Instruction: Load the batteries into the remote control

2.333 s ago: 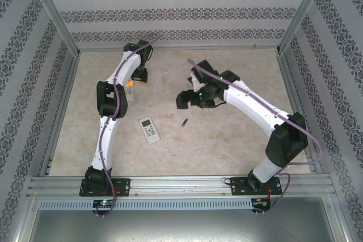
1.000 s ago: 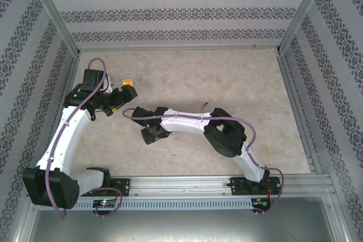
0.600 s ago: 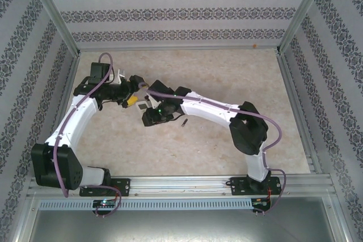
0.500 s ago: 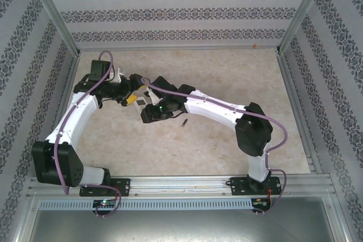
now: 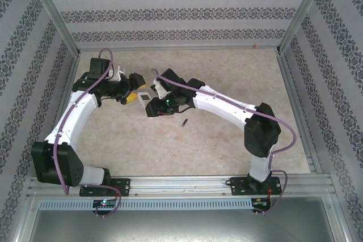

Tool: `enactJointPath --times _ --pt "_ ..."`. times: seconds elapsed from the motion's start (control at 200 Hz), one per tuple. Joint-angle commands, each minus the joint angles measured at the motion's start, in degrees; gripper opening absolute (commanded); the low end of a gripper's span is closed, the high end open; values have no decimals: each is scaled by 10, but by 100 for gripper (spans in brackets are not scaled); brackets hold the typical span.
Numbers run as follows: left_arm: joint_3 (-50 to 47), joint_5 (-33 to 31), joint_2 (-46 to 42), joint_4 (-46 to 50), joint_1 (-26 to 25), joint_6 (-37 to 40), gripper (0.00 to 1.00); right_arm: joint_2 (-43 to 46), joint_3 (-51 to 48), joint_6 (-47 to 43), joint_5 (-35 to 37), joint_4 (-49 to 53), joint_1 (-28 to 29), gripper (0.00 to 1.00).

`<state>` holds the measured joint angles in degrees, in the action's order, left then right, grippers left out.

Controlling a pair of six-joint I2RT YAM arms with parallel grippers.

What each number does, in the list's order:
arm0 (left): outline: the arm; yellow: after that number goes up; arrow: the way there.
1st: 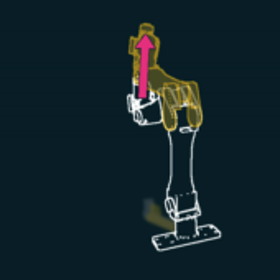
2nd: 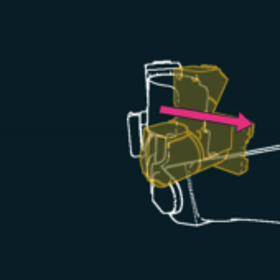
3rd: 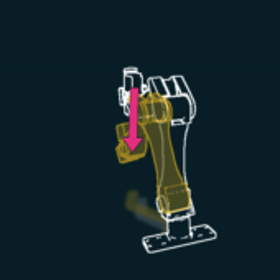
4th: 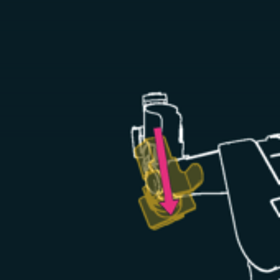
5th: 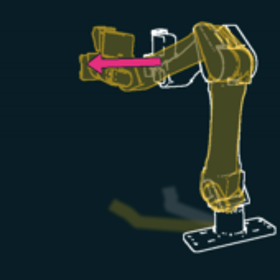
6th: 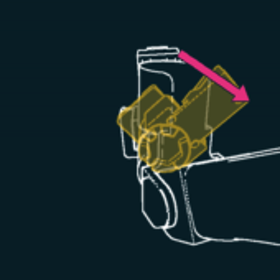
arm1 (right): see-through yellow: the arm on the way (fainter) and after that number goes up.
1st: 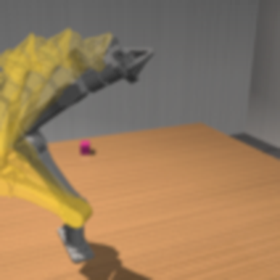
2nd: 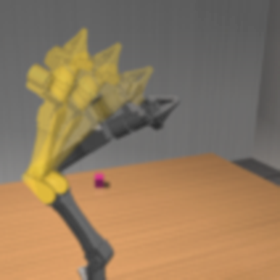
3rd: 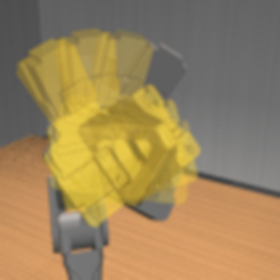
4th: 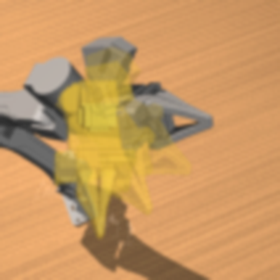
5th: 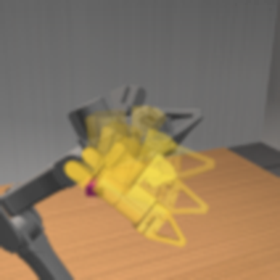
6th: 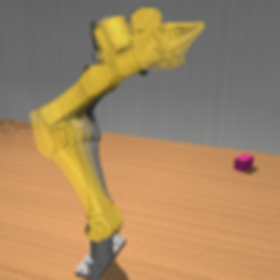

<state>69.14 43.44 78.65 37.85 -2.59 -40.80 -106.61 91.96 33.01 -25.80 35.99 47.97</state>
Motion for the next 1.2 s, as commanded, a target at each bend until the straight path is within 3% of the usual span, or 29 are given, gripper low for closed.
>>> enactJointPath --times 0.0,0.17,0.305,0.385,0.58,0.615,0.639,0.684,0.779,0.954,1.019,1.194 --pt "26 -17 -14 41 17 27 85 28 5 -8 1 -6 -13 41" --pt "22 -9 -9 43 21 29 86 35 15 -13 -24 -24 -14 41" --pt "3 28 1 12 21 17 76 32 31 -9 -64 -45 -10 41" --pt "0 32 3 6 21 15 64 30 37 -7 -76 -55 -5 41" --pt "3 26 8 28 21 12 22 27 45 -5 -68 -58 -4 43" --pt "6 19 8 35 21 11 12 26 53 -8 -64 -49 -4 48" --pt "10 14 8 40 21 7 7 25 60 -13 -57 -41 -3 59" --pt "19 -2 6 55 21 -2 5 30 71 -26 -30 -26 0 73" --pt "33 -61 10 96 21 -47 5 79 39 -91 89 -61 19 82" --pt "51 -114 23 150 21 -130 5 158 -147 -464 382 -325 140 97" --pt "69 -123 28 163 21 -146 6 144 -160 -506 457 -357 150 95" --pt "105 -126 37 167 21 -169 8 84 -152 -593 513 -396 152 80"
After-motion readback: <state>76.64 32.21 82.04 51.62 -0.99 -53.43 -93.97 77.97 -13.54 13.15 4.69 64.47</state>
